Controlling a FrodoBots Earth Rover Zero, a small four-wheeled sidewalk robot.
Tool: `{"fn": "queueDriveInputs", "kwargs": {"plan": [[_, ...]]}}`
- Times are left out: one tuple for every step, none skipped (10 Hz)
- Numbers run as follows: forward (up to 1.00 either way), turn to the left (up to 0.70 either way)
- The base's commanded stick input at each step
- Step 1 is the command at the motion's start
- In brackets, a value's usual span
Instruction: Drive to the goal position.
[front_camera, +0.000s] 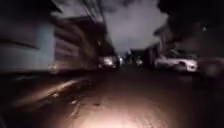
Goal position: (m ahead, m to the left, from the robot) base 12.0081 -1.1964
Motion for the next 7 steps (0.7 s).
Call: {"fn": "queueDriveInputs", "kwargs": {"plan": [[1.0,0.0],[1.0,0.0],[1.0,0.0],[1.0,0.0],[1.0,0.0],[1.0,-0.13],[1.0,-0.21]]}}
